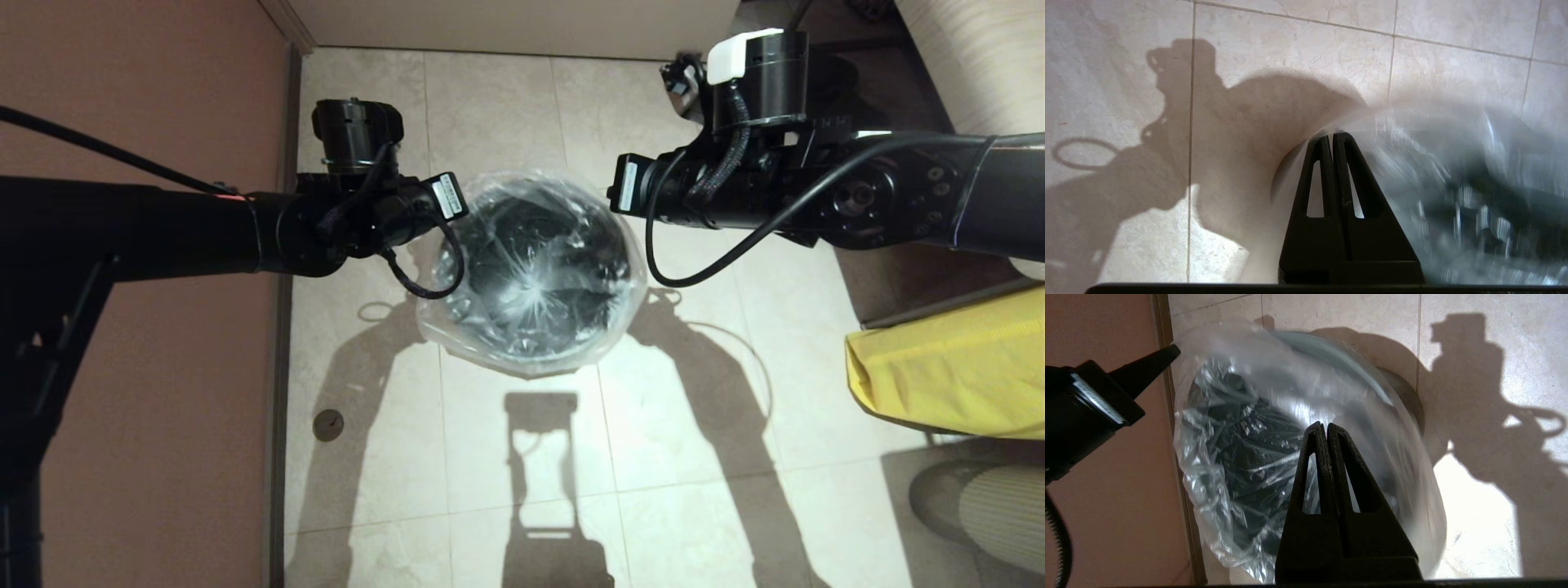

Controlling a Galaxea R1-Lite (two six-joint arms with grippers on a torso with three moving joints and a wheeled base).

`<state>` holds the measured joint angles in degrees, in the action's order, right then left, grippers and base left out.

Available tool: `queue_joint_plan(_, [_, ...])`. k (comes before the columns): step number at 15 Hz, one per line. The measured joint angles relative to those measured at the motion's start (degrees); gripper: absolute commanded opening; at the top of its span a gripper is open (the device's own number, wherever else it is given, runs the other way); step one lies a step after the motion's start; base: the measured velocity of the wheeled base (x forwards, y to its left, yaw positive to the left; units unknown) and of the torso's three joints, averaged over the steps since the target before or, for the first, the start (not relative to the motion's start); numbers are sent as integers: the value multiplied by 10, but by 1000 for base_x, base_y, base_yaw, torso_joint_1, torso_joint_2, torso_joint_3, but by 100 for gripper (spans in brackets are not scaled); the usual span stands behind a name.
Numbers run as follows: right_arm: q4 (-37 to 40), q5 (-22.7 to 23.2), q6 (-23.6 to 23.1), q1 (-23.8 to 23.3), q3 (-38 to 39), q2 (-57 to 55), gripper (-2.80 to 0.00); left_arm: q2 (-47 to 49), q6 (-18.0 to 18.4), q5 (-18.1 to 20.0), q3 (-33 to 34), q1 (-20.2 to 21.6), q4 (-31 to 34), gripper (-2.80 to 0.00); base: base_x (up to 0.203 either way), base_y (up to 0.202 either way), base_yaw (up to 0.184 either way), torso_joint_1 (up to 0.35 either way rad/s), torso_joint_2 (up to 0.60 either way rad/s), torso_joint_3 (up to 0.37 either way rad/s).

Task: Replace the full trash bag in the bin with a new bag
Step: Put the new garbage bag on the trash can

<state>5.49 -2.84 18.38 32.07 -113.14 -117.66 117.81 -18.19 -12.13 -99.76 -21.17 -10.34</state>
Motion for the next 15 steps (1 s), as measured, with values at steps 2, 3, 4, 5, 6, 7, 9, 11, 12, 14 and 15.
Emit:
queue_joint_plan(2, [1,0,0,0,0,0,-280,-5,-1,0,1,-10,0,-280,0,0,0,0,0,0])
queue_joint_plan(3, [-1,0,-1,0,0,0,-280,-6,0,0,1,-12,0,-280,0,0,0,0,0,0])
queue_joint_plan(4, [-3,1,-1,1,0,0,-280,-6,-1,0,0,-12,0,-280,0,0,0,0,0,0])
queue_joint_plan(5, [-6,5,-1,4,0,0,-280,-7,0,0,0,-12,0,-280,0,0,0,0,0,0])
queue_joint_plan(6, [-18,15,-1,6,0,-1,-280,-7,0,0,0,-13,0,-280,0,0,0,0,0,0])
queue_joint_plan(7, [-36,27,-1,7,-1,-3,-280,-6,0,1,0,-14,0,-280,0,0,0,0,0,0])
queue_joint_plan(9, [-65,37,-1,15,-1,-11,-280,-1,0,1,-2,-16,0,-280,0,0,0,0,0,0])
queue_joint_plan(11, [-85,38,-11,19,-1,-23,-280,6,0,2,-4,-21,-2,-280,0,0,0,0,0,0])
queue_joint_plan(12, [-88,38,-20,19,-1,-29,-280,9,1,4,-6,-22,-3,-280,0,0,0,0,0,0])
queue_joint_plan(14, [-95,39,-28,20,-1,-39,-280,13,0,8,-18,-22,-2,-280,0,0,0,0,0,0])
queue_joint_plan(15, [-101,39,-34,20,-1,-46,-280,14,0,9,-23,-22,-2,-280,0,0,0,0,0,0])
